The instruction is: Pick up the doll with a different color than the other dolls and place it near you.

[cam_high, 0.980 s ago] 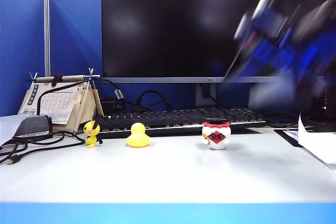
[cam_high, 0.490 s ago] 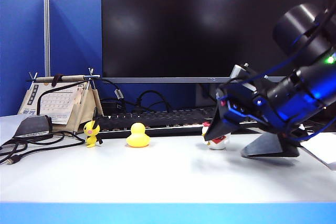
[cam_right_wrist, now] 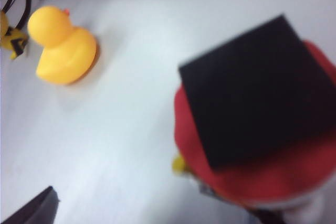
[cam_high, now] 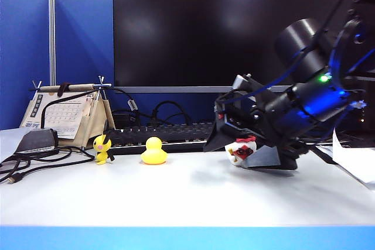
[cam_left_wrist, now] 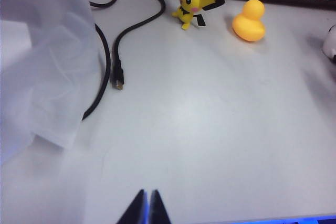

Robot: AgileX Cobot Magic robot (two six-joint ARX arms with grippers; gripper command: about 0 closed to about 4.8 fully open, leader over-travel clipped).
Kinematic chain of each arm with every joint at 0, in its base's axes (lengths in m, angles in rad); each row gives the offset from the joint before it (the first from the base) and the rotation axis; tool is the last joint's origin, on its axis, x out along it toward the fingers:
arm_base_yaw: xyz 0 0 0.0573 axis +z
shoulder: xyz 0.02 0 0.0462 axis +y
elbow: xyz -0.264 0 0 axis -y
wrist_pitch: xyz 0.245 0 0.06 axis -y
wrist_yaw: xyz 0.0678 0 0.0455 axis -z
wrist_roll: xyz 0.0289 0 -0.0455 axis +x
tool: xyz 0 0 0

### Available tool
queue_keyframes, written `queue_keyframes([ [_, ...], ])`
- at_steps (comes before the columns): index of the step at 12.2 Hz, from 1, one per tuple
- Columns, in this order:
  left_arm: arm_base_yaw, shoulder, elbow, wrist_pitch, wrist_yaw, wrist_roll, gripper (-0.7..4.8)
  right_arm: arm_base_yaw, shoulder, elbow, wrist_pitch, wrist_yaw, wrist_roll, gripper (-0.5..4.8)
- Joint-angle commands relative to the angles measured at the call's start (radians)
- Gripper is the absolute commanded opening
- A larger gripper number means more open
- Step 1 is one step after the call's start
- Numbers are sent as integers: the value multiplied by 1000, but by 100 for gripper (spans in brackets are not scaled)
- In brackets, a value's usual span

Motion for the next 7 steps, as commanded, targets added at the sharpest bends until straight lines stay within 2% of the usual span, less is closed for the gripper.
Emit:
queue_keyframes([
  [1, 0, 1, 2, 2, 0, 1, 24, -1, 37, 26, -127, 93, 10, 479],
  [4, 0, 1, 2, 2, 0, 1, 24, -9, 45, 27, -113, 200, -5, 479],
  [7, 0, 1, 2, 2, 0, 1, 24, -47, 45, 43, -121, 211, -5, 479],
])
